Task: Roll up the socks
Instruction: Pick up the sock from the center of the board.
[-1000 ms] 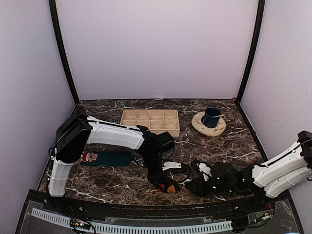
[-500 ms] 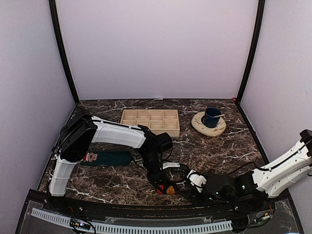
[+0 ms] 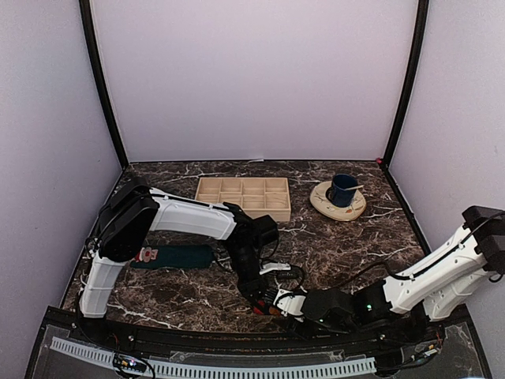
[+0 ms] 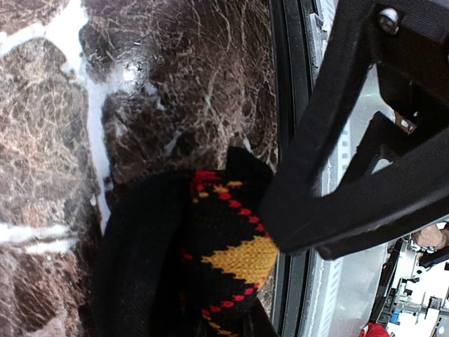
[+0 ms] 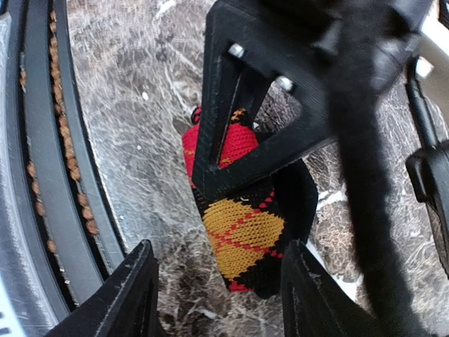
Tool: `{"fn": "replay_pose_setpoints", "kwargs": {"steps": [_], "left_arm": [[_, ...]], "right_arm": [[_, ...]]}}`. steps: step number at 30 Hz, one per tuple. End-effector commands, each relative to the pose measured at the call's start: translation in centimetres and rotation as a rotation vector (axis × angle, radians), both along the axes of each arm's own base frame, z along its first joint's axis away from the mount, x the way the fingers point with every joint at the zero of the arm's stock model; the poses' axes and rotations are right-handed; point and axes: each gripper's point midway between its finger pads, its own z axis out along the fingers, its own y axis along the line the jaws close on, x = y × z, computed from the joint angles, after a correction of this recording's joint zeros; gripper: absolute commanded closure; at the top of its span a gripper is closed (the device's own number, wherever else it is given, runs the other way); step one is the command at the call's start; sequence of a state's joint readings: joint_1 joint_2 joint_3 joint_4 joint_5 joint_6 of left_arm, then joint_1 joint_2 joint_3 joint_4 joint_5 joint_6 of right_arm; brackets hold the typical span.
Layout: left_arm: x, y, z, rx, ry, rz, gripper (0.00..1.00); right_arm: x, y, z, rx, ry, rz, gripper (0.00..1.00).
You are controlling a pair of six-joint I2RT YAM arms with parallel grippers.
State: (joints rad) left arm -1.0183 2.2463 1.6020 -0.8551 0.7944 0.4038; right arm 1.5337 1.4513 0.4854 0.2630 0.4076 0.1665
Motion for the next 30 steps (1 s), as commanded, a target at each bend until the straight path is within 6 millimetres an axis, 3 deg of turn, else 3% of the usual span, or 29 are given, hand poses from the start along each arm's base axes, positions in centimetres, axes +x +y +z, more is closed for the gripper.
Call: {"fn": "replay_pose_setpoints", "kwargs": {"steps": [1,17,28,30], "left_arm": [[-0.7,3.3,-4.0,0.188,-0.003,-0.018,0.91],[-0.7,3.4,-4.1,0.187,0.002,-0.016,0.91],[-0.5,3.5,-4.2,0.191,-0.005,-0.014,0.91],[-0.5,3.5,-4.2,0.197,-0.009,-0.013,0.91]], "right_arm": [[0.4,0.9,0.4,-0.035,-0.085,0.034,0.45],[1.7,1.2,-1.3,-0.088,-0.065,0.081,0.56],[1.5,1.2,-2.7,-0.110,-0.003,0.112,0.74],[1.3,0.8,-3.9,-0.139,0.016,0.112,0.77]]}}
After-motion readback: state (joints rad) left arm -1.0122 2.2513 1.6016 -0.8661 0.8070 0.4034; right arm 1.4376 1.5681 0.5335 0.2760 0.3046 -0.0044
